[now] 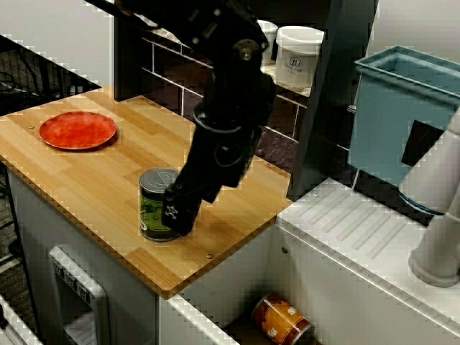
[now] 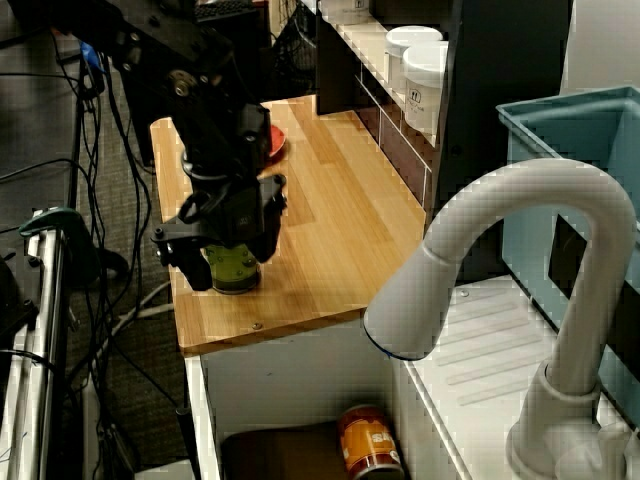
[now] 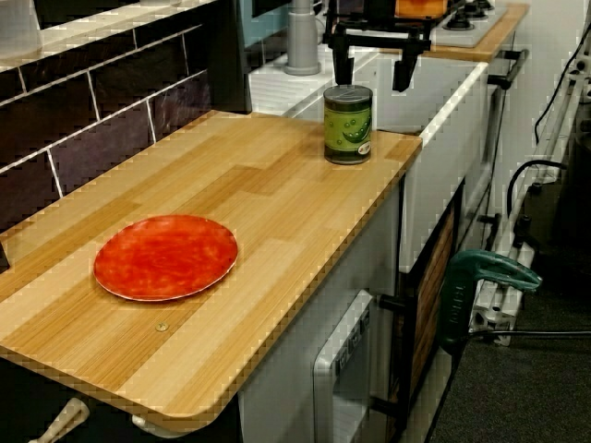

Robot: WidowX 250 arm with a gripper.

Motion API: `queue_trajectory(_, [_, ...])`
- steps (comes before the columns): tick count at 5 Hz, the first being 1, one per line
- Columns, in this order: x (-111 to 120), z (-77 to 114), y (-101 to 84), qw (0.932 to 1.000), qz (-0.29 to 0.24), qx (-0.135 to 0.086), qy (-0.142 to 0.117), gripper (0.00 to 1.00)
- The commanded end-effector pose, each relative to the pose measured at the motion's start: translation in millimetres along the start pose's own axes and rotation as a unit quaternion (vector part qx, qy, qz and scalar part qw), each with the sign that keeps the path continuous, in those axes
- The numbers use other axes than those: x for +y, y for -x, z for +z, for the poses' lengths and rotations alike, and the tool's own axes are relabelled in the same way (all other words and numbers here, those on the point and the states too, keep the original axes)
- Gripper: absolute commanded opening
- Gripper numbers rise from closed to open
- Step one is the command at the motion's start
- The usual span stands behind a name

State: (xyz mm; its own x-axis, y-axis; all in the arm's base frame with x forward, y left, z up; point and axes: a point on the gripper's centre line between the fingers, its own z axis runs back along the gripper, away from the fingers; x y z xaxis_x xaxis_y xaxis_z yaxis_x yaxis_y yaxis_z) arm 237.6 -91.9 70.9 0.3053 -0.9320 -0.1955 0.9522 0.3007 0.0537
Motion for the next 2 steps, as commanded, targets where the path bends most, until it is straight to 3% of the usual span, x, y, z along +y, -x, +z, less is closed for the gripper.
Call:
queue_trajectory(1, [9.4, 3.2, 13.1, 0.9993, -0.03, -0.023, 0.006, 1.0])
queue_trajectory(2, [13.0, -0.3, 13.3, 0.9981, -0.056, -0.025, -0.001, 1.0])
